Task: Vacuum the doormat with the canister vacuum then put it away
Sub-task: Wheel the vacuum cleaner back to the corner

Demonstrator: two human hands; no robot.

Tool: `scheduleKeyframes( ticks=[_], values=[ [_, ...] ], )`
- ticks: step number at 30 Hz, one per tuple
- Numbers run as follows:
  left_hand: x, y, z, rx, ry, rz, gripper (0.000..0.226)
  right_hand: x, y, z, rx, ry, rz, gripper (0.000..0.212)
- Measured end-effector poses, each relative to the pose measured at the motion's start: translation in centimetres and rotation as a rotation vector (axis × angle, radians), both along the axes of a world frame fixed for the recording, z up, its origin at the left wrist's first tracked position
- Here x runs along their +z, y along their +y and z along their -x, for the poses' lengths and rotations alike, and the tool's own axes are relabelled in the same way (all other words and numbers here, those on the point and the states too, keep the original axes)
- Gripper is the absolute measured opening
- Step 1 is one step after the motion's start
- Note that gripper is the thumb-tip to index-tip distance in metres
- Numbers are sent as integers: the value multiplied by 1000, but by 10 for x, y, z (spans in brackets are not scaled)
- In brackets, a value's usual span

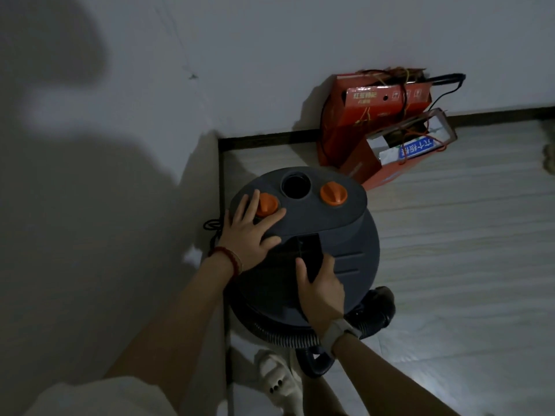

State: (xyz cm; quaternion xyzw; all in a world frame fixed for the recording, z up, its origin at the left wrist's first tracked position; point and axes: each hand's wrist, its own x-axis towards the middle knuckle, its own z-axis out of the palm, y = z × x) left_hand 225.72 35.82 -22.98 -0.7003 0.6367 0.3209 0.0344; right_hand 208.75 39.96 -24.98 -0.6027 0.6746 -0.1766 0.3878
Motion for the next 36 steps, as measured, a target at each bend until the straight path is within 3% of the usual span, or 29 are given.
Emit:
scheduleKeyframes(
  ticks=[7,15,20,36],
  values=[
    [-3,-70,-32,14,-37,29,55,-1,-69,-44,-16,-59,-11,44],
    [-8,-150,-51,78,-18,97,53,0,-163,-59,62,-27,38,50],
    [-11,-188,-60,101,-28,150,53,9,-210,-68,68,-3,-3,41],
    [-10,-244,-75,173,-18,194,52,3,-275,-85,76,-1,-53,45]
  ],
)
